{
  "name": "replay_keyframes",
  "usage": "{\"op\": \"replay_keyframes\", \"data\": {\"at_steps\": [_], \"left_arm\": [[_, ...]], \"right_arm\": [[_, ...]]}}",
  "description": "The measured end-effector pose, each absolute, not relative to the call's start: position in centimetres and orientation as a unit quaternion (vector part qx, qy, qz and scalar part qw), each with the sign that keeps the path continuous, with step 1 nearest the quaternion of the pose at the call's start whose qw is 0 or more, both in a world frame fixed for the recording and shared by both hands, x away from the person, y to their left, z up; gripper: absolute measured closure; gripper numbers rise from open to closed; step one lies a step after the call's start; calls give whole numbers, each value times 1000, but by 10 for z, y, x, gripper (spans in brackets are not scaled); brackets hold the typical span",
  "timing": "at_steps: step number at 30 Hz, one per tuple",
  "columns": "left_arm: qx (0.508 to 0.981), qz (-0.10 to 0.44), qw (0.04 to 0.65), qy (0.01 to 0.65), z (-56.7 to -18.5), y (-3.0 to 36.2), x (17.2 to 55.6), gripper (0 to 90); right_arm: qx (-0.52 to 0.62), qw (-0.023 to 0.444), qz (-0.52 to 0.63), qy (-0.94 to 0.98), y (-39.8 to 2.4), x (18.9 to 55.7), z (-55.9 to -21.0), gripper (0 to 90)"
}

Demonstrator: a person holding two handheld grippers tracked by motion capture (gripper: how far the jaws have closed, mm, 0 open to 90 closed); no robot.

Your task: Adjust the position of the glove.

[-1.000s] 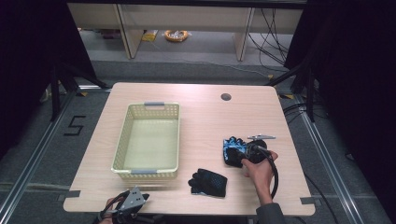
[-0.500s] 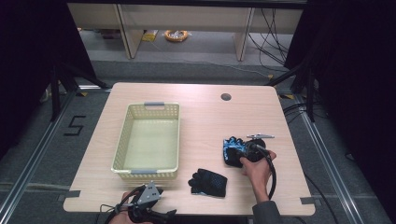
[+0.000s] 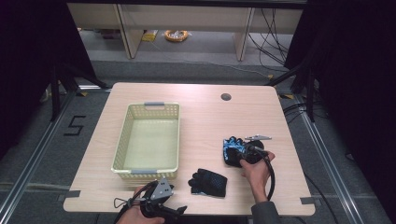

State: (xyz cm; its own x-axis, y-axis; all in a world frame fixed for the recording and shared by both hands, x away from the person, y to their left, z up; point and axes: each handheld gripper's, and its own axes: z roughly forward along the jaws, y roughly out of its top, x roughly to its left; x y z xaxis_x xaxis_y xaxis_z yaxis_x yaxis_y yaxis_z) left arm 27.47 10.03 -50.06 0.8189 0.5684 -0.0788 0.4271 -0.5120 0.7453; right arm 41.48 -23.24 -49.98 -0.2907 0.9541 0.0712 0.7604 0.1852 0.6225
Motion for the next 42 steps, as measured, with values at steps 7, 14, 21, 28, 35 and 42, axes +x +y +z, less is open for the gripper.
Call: {"op": "replay_keyframes", "data": {"at_steps": [7, 14, 21, 28, 35, 42], "left_arm": [[865, 73, 404, 288, -503, 93, 273, 173], [867, 69, 399, 291, -507, 97, 271, 173], [858, 69, 413, 297, -505, 102, 272, 173], [858, 73, 413, 297, -504, 105, 273, 173], [858, 69, 409, 303, -505, 107, 274, 172], [863, 71, 404, 295, -505, 110, 275, 172]], "right_arm": [[560, 178, 290, 755, -232, 415, -500, 754], [542, 199, 291, 763, -236, 416, -502, 878], [504, 193, 334, 773, -242, 418, -492, 884], [427, 206, 378, 795, -240, 409, -462, 884], [338, 174, 412, 828, -236, 392, -445, 884], [253, 132, 426, 858, -219, 382, -442, 883]]}}
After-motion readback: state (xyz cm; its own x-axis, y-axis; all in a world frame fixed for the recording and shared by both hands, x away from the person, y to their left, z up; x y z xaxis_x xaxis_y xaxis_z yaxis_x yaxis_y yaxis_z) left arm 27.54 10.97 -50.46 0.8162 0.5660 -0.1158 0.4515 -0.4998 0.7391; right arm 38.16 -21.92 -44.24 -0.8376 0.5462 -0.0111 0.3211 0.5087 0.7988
